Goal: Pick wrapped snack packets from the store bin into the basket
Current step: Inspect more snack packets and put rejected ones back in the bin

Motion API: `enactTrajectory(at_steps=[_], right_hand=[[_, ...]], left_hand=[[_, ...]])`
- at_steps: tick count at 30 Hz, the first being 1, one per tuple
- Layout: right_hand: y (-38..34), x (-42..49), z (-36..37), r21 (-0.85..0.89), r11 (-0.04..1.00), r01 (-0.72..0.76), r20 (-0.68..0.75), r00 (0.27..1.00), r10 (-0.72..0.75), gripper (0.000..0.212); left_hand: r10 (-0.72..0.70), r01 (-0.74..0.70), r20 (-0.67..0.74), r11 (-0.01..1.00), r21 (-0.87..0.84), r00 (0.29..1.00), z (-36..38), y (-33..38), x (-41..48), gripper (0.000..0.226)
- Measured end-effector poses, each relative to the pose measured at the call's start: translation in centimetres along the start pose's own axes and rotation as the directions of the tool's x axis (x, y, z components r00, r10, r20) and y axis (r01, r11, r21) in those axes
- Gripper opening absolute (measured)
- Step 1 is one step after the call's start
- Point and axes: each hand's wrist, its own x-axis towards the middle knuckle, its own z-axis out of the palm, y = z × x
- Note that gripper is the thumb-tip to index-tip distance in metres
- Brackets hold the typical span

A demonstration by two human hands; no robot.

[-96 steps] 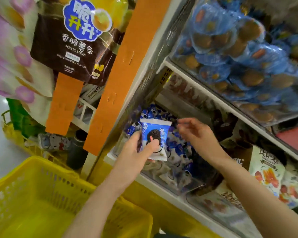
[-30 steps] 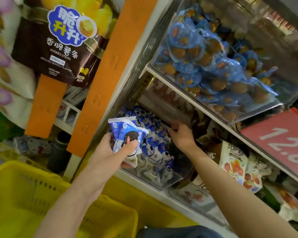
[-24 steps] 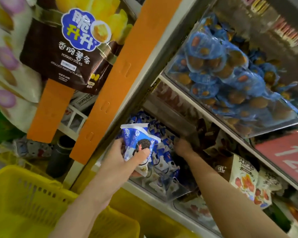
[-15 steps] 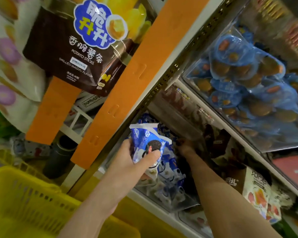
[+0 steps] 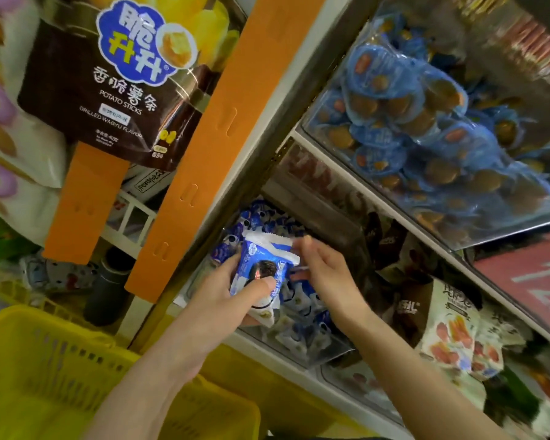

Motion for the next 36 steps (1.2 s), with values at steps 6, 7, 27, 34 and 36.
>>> enactTrajectory(at_steps=[6, 7, 27, 34, 36], right_hand=[[-1.1, -4.0, -0.8, 0.072, 0.981, -0.181, 0.252, 0.955, 0.158, 0.030], [-1.1, -4.2, -1.0, 0.086, 0.980, -0.179, 0.262, 0.953, 0.151, 0.029], [4.9, 6.4, -4.6, -0.919, 0.298, -0.257, -0.181, 0.948, 0.260, 0.022], [5.5, 7.4, -4.0, -0.916, 0.291, -0.275, -0.210, 0.949, 0.235, 0.027], [5.7, 7.3, -3.9, -0.928, 0.278, -0.248, -0.214, 0.966, 0.146, 0.023]], left_hand=[[0.006, -0.006, -0.022, 0.999, -0.034, 1.000, 1.2, -0.3, -1.3, 0.025], [0.011, -0.012, -0.021, 0.999, -0.048, 1.000, 1.3, -0.3, -1.5, 0.024], [0.114, -0.130, -0.115, 0.981, -0.145, 0.987, 0.1, 1.1, -2.0, 0.024], [0.105, -0.120, -0.116, 0.984, -0.134, 0.988, 0.1, 1.2, -1.9, 0.024], [0.105, -0.119, -0.113, 0.984, -0.130, 0.988, 0.1, 1.2, -1.9, 0.026]])
